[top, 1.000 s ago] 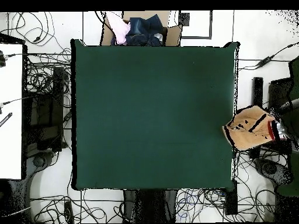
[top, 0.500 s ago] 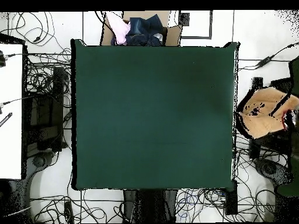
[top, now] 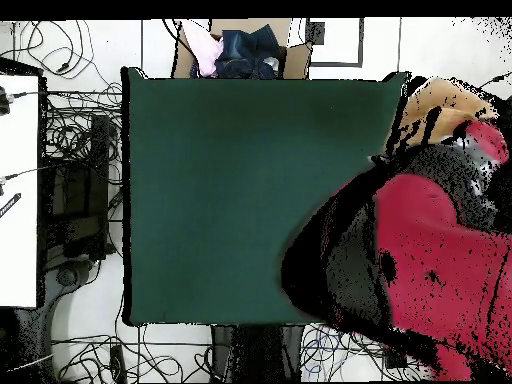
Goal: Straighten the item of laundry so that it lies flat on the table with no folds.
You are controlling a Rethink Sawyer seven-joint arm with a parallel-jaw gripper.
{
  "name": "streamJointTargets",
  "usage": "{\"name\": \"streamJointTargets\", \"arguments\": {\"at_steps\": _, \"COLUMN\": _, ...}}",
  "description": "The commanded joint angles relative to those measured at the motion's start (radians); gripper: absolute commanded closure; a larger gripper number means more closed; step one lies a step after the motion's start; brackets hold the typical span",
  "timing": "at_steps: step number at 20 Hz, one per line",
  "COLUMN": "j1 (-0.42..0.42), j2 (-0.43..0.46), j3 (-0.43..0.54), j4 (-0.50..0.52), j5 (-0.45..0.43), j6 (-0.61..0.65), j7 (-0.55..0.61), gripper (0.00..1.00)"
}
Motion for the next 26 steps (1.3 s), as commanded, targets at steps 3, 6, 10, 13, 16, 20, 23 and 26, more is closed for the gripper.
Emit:
{"name": "streamJointTargets", "arguments": {"at_steps": 3, "j1": 0.214, "j2": 0.004, "j3": -0.196, "j4": 0.185, "j5": -0.25, "j6": 0.03, "j7": 0.619, "gripper": 1.0}}
{"name": "streamJointTargets", "arguments": {"at_steps": 6, "j1": 0.271, "j2": 0.027, "j3": -0.232, "j4": 0.176, "j5": -0.282, "j6": 0.062, "j7": 0.707, "gripper": 1.0}}
{"name": "streamJointTargets", "arguments": {"at_steps": 10, "j1": 0.34, "j2": 0.069, "j3": -0.279, "j4": 0.183, "j5": -0.34, "j6": 0.074, "j7": 0.864, "gripper": 1.0}}
{"name": "streamJointTargets", "arguments": {"at_steps": 13, "j1": 0.308, "j2": 0.118, "j3": -0.292, "j4": 0.191, "j5": -0.277, "j6": 0.01, "j7": 0.906, "gripper": 1.0}}
{"name": "streamJointTargets", "arguments": {"at_steps": 16, "j1": 0.251, "j2": 0.151, "j3": -0.285, "j4": 0.204, "j5": -0.221, "j6": -0.081, "j7": 0.906, "gripper": 1.0}}
{"name": "streamJointTargets", "arguments": {"at_steps": 20, "j1": 0.202, "j2": 0.188, "j3": -0.269, "j4": 0.218, "j5": -0.183, "j6": -0.151, "j7": 0.929, "gripper": 1.0}}
{"name": "streamJointTargets", "arguments": {"at_steps": 23, "j1": 0.202, "j2": 0.223, "j3": -0.273, "j4": 0.22, "j5": -0.185, "j6": -0.177, "j7": 0.992, "gripper": 1.0}}
{"name": "streamJointTargets", "arguments": {"at_steps": 26, "j1": 0.225, "j2": 0.25, "j3": -0.293, "j4": 0.22, "j5": -0.18, "j6": -0.185, "j7": 1.059, "gripper": 1.0}}
